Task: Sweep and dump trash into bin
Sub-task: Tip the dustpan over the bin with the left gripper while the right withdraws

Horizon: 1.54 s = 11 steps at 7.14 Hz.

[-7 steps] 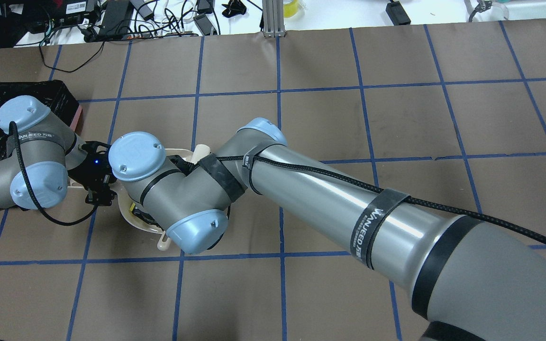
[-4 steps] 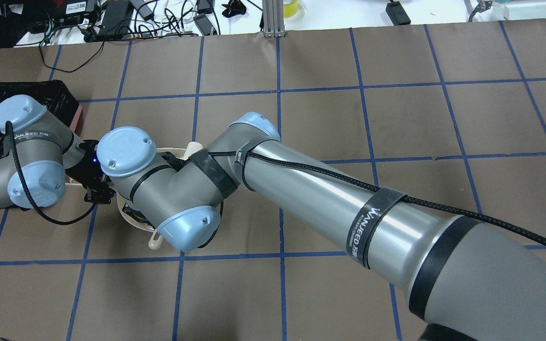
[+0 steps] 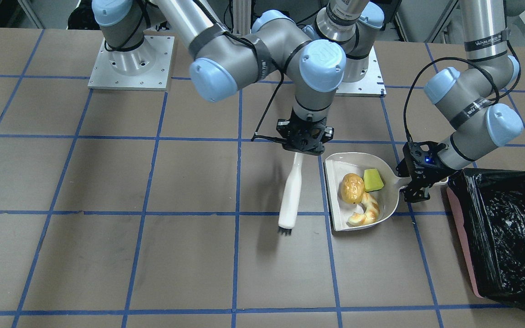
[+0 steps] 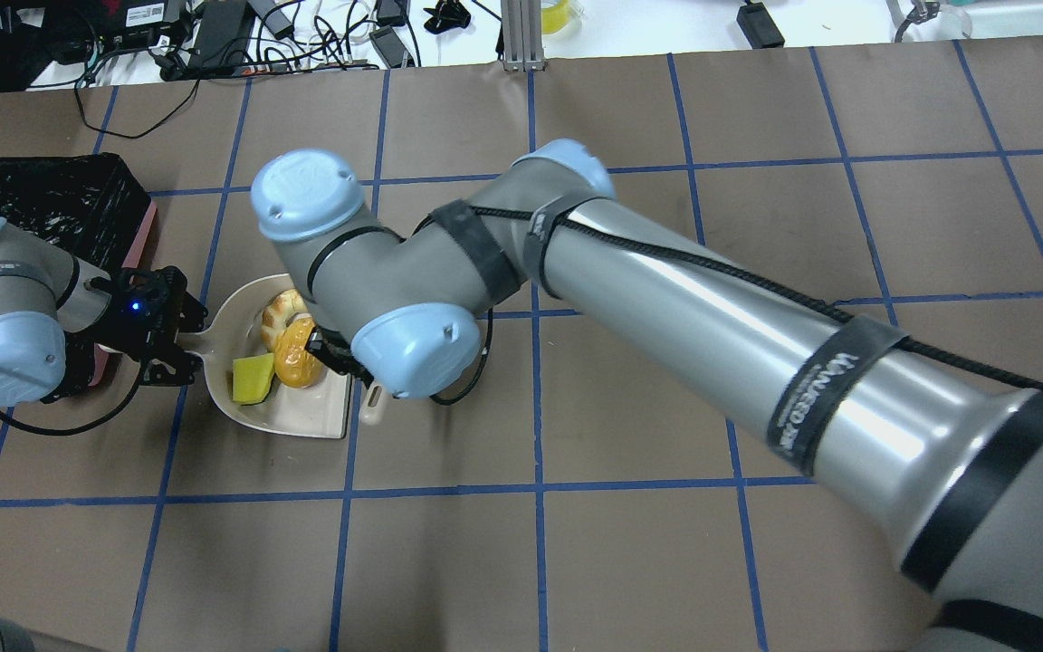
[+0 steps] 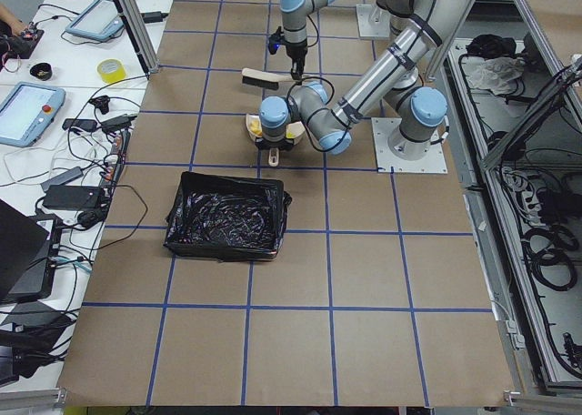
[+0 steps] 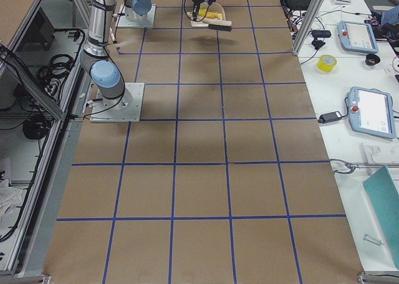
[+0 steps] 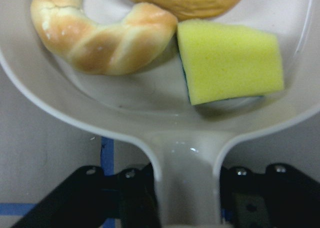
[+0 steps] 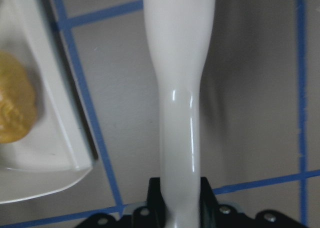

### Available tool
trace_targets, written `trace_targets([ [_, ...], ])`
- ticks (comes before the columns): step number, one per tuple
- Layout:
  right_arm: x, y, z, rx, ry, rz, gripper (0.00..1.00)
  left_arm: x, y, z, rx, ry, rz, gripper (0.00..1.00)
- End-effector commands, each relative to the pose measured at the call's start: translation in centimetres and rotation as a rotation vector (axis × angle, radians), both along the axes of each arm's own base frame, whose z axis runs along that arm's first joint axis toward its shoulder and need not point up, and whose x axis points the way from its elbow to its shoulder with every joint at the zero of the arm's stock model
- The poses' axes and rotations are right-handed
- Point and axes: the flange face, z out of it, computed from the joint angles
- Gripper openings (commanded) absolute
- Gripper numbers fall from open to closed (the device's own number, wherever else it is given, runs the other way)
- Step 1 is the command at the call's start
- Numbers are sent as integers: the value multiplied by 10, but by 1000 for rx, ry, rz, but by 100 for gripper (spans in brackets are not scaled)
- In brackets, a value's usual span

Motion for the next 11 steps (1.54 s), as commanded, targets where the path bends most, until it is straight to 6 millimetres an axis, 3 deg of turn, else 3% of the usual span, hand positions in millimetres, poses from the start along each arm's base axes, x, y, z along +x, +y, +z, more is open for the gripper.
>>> trace_targets([
  [1, -151, -57, 73, 50, -5, 58, 0, 27, 0, 17, -12, 112, 80, 0],
  [2, -224, -80, 88, 39, 4, 122, 0, 44, -11, 42, 4, 126, 96, 0],
  [3, -295, -107, 85, 32, 21, 145, 0, 57, -26, 80, 21, 140, 106, 0],
  [4, -352, -125, 78, 32, 7, 166, 0, 77, -37, 127, 21, 145, 141, 0],
  [5, -404, -135, 63, 51, 7, 184, 0, 105, -36, 168, 4, 130, 179, 0],
  [6, -444, -155, 18, 37, 20, 186, 0, 147, -23, 192, -13, 107, 247, 0],
  [7, -468, -157, -6, 9, 30, 159, 0, 195, -2, 202, -6, 92, 371, 0],
  [8, -482, -158, -17, -3, 34, 141, 0, 237, 19, 202, 31, 41, 467, 0],
  [11, -519, -157, -26, 38, 98, 250, 0, 291, 47, 219, 52, -84, 585, 0],
])
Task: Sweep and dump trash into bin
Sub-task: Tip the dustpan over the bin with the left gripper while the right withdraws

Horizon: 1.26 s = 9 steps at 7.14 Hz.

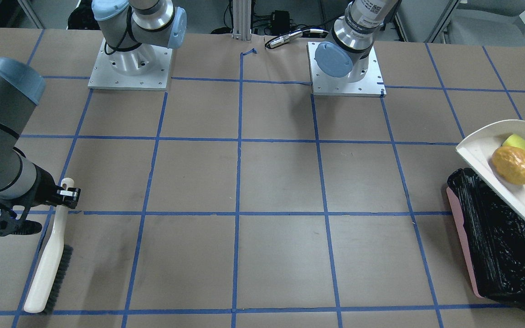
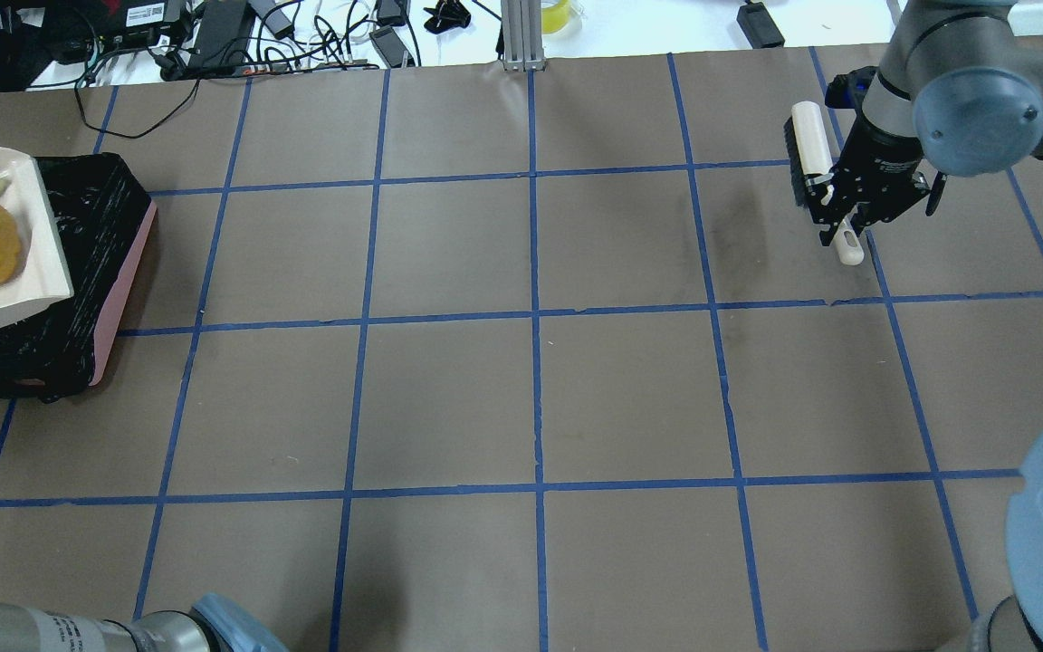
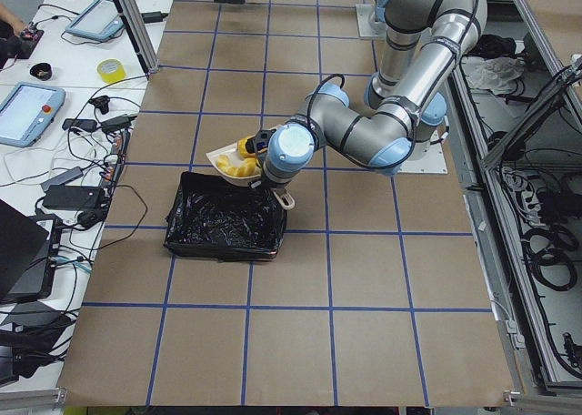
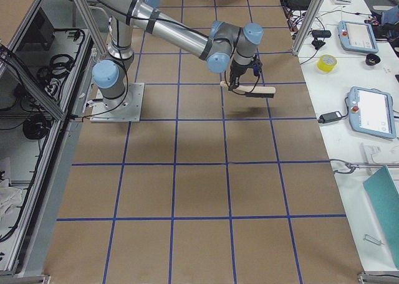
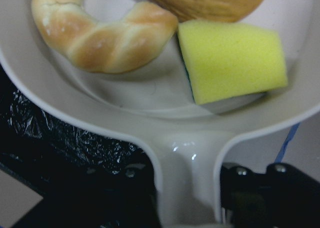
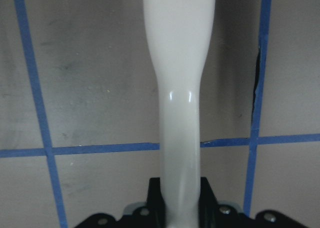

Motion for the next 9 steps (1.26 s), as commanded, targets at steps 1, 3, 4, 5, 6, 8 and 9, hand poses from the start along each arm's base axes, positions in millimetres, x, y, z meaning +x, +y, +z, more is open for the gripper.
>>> trace_targets([
  [1, -14, 2, -4, 23, 36, 87, 0, 32, 17, 11, 75, -162, 94, 0],
  [3, -31, 8, -15, 34, 36, 64, 0, 53, 24, 27, 214, -384, 88, 0],
  [4, -39, 9, -20, 26, 38, 51, 0, 43, 7, 37, 245, -512, 48, 0],
  [5, -39, 11, -23, 26, 41, 44, 0, 16, -22, 44, 285, -618, -17, 0],
  [6, -40, 11, -23, 27, 41, 39, 0, -1, -44, 59, 304, -694, -54, 0],
  [8, -41, 11, -33, 43, 35, 44, 0, 0, -65, 44, 343, -770, -89, 0],
  [9, -48, 11, -35, 48, 32, 38, 0, 5, -67, 39, 351, -783, -116, 0],
])
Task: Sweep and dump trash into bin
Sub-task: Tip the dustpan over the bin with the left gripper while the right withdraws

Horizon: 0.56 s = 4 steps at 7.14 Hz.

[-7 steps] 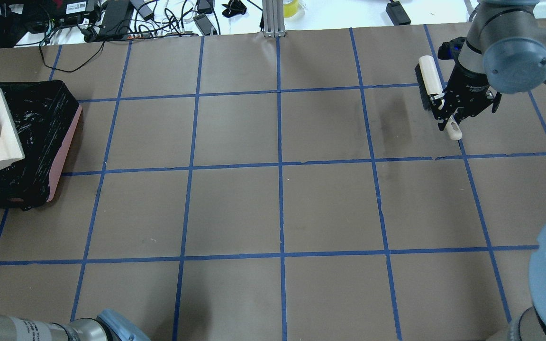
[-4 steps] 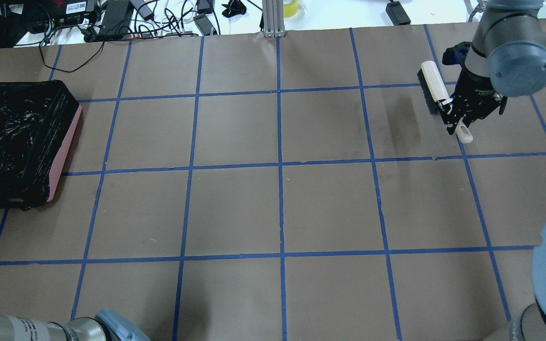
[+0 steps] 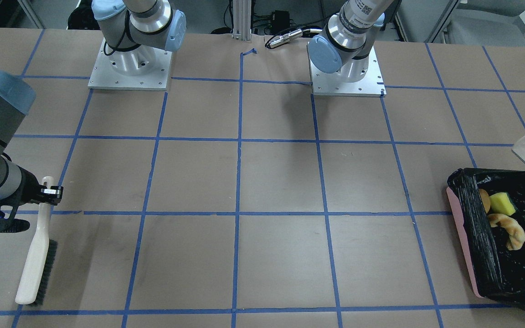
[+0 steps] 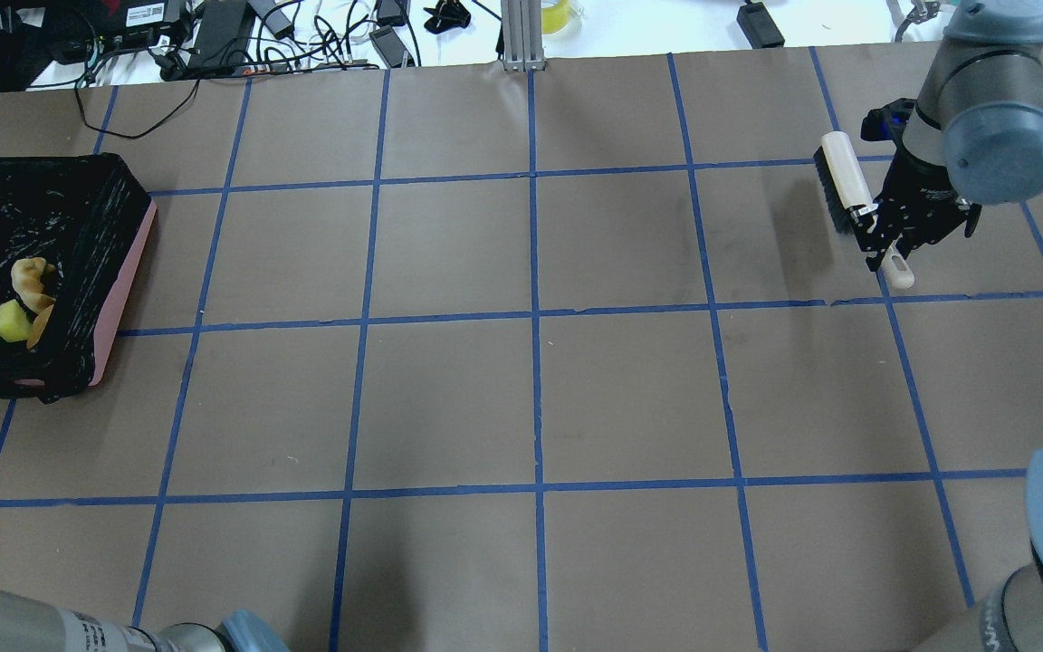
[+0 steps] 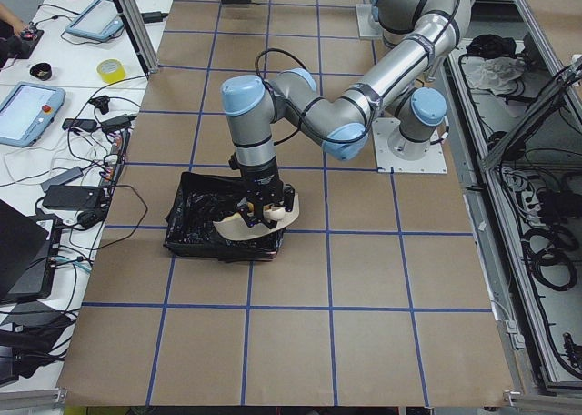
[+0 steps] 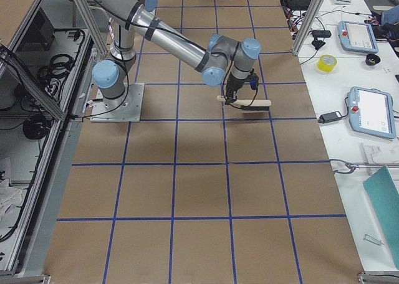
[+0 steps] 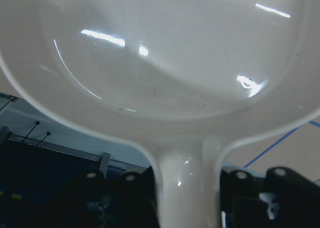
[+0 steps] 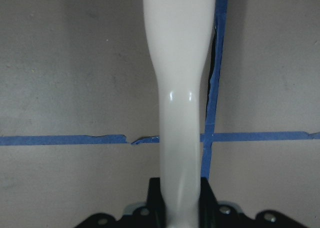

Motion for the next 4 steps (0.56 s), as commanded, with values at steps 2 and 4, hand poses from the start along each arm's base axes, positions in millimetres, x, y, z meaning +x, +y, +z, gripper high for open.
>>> trace_targets([
  [2, -7, 0, -5, 10, -3, -4, 0, -7, -11, 13, -21, -26, -54, 0],
  [4, -7, 0, -12, 27, 1, -2, 0, -42, -31, 25, -134, 164, -163, 0],
])
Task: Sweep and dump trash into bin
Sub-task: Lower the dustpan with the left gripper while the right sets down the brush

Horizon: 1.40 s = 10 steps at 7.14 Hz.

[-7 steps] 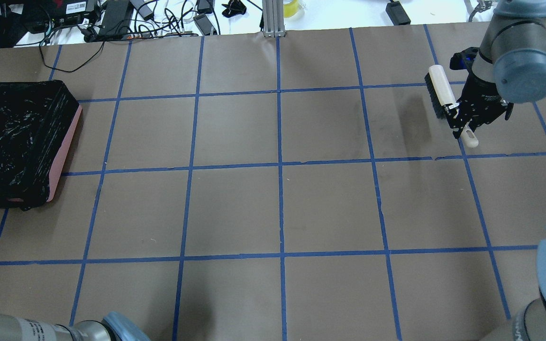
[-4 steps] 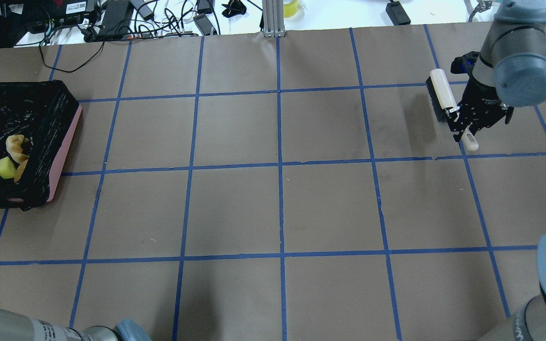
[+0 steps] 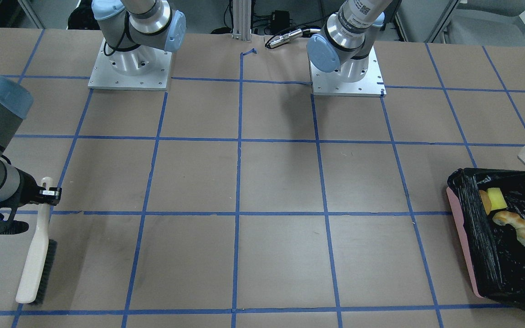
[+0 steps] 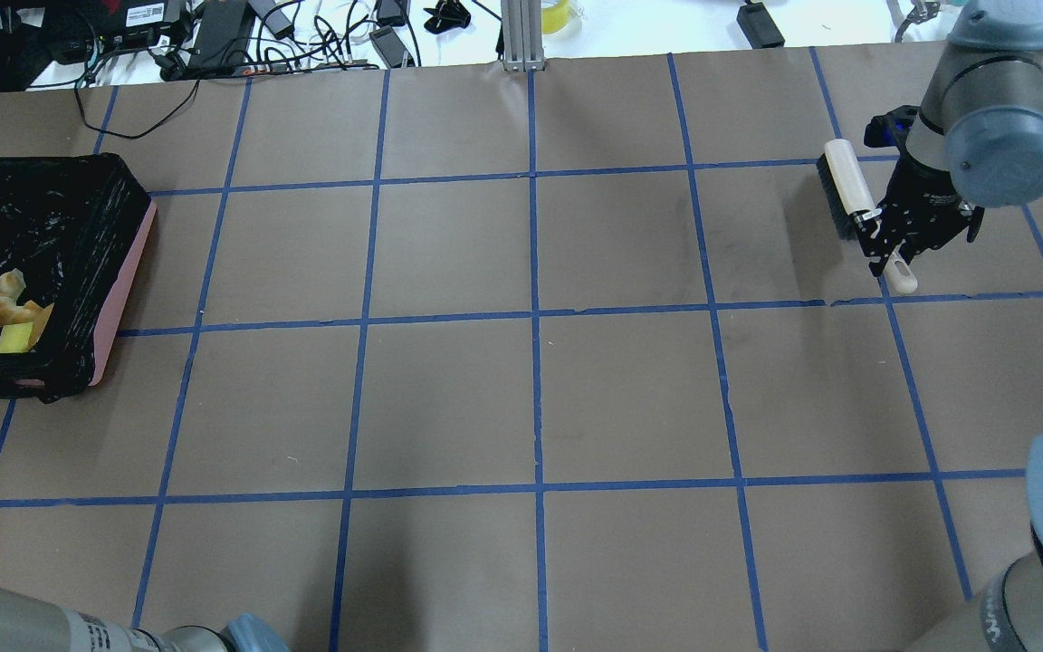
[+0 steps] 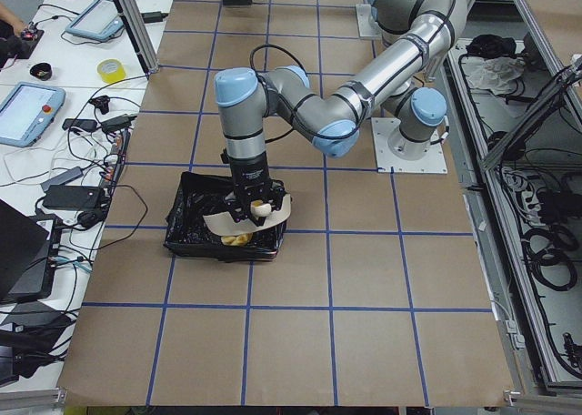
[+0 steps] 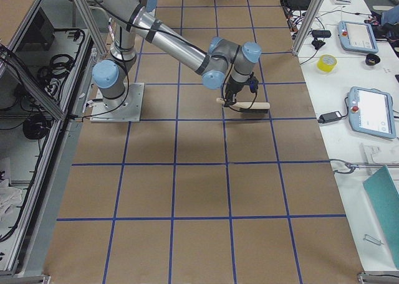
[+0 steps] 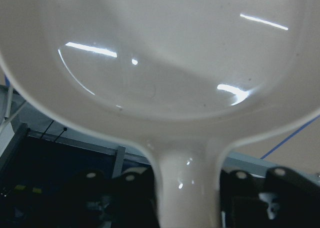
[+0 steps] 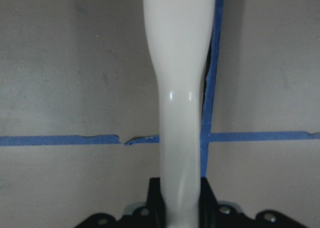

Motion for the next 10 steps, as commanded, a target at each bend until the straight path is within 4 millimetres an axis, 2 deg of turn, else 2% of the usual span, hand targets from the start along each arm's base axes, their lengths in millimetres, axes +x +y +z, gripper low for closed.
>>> trace_targets([
  [1, -1, 4, -9, 25, 12, 2, 0, -47, -32, 3, -159, 228, -125, 0],
  [2, -1, 5, -11, 28, 10, 3, 0, -68, -51, -5, -250, 352, -155, 0],
  [3, -1, 5, -11, 27, 11, 0, 0, -118, -77, -20, -242, 406, -155, 0],
  [4, 0, 5, -11, 26, 11, -4, 52, -180, -105, -35, -209, 435, -226, 0],
  [5, 0, 5, -10, 24, 12, -8, 54, -223, -122, -61, -172, 470, -227, 0],
  [7, 0, 5, -10, 23, 7, -13, 58, -300, -146, -132, -101, 616, -241, 0],
  [8, 0, 5, -10, 22, 7, -13, 58, -321, -155, -159, -67, 634, -268, 0],
  [10, 1, 4, -8, 15, 3, -34, 59, -349, -164, -197, -5, 647, -315, 0],
])
